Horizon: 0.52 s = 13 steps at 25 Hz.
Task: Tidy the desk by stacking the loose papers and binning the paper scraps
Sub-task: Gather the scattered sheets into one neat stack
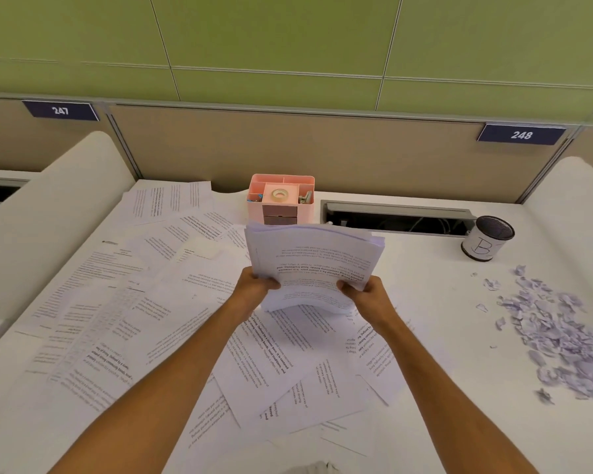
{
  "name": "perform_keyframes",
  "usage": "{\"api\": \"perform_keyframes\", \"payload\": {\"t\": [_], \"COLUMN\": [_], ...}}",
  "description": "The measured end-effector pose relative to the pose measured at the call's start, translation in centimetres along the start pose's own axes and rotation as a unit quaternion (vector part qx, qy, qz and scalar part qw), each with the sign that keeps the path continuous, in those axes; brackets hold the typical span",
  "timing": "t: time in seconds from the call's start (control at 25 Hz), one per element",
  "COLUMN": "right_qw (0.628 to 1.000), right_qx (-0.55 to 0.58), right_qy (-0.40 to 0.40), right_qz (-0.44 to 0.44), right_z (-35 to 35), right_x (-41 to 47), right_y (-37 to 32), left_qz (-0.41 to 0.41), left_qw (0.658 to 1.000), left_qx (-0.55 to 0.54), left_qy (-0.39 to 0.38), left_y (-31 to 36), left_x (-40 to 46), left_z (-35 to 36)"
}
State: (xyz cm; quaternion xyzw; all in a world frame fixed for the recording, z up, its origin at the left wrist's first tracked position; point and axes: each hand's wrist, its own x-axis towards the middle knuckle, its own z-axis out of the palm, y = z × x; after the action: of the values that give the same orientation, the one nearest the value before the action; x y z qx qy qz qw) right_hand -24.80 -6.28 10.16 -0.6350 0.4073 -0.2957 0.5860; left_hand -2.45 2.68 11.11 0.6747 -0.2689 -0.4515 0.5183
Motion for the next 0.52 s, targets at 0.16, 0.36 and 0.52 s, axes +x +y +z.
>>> {"api": "perform_keyframes", "payload": {"t": [0.16, 0.36, 0.52], "right_qw": [0.999, 0.997, 0.994], "right_qx": [-0.024, -0.028, -0.002], "right_qy": [0.031, 0.069, 0.107], "right_qz": [-0.017, -0.012, 0.011], "right_z": [-0.1, -1.2, -1.5], "right_x": [-0.5, -0.9, -1.4], "right_y": [-0.6, -0.4, 0.2], "left_qz": [0.018, 0.000, -0.079], "left_qw": [1.000, 0.985, 0.926], "left_qx": [0.013, 0.138, 0.332], "left_qy": [0.008, 0.106, 0.162], "left_y": [-0.1, -3.4, -7.7], "left_x": [-0.8, -1.0, -1.5], "left_z": [-0.7, -5.1, -10.4]}}
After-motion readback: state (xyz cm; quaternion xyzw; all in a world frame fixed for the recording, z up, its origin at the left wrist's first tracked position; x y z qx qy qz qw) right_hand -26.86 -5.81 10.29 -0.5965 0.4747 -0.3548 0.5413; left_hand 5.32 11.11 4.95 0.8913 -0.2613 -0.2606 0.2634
